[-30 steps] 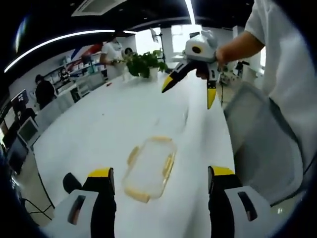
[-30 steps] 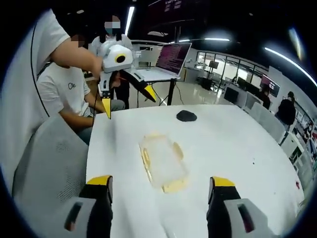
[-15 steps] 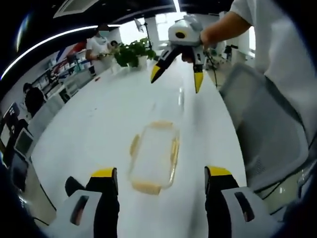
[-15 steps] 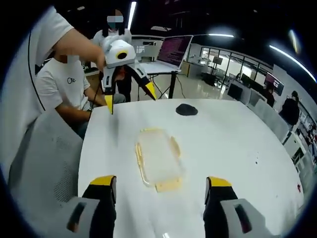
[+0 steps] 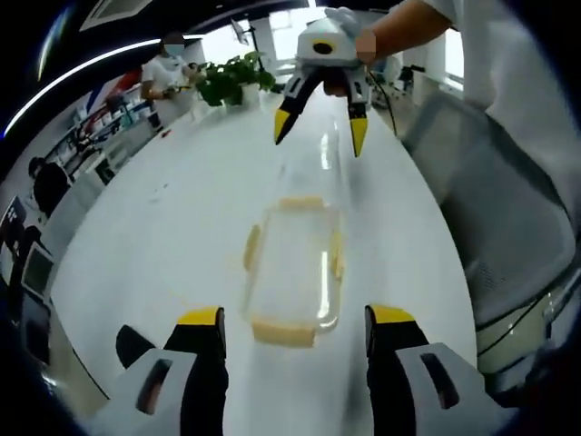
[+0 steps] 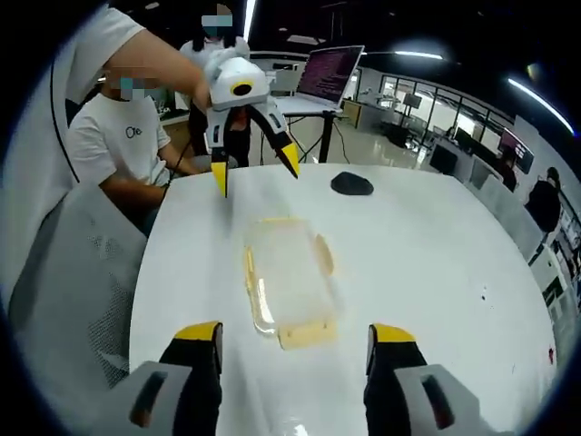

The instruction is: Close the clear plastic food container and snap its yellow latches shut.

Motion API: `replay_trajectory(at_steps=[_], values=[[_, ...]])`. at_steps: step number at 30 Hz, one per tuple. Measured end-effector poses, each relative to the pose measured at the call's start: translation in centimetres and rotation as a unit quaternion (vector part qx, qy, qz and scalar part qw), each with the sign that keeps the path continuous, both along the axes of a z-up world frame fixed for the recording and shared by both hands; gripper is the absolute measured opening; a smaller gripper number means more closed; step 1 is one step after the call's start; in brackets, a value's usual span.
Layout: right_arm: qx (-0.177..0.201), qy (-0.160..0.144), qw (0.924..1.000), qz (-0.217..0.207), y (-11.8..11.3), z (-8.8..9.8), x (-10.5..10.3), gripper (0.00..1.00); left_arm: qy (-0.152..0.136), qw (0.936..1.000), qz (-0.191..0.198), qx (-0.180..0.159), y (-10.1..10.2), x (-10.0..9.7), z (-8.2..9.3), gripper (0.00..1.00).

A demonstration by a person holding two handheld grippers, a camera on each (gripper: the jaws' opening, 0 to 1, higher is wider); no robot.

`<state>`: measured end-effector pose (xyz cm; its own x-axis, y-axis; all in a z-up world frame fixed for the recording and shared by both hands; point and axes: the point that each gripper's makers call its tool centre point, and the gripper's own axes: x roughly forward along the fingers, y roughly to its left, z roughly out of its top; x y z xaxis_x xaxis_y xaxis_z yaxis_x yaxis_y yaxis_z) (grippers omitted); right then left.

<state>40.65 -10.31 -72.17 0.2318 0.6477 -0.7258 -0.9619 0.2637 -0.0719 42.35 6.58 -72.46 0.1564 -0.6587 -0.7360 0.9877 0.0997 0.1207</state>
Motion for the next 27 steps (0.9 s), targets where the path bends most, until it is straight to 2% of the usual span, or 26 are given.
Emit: replay_trajectory(at_steps=[8, 27], values=[[-0.014, 0.019, 0.9997, 0.009, 0.5, -1.4, 0.7, 0.58, 0.015, 0.9993, -0.029, 0.018, -0.1, 0.2, -1.8, 0.56], [-0.071, 0.017, 0.9959, 0.054, 0.6, -4.5, 1.8, 0.49, 0.023, 0.9979, -0.044, 0.043, 0.2, 1.1, -4.3, 0.5]])
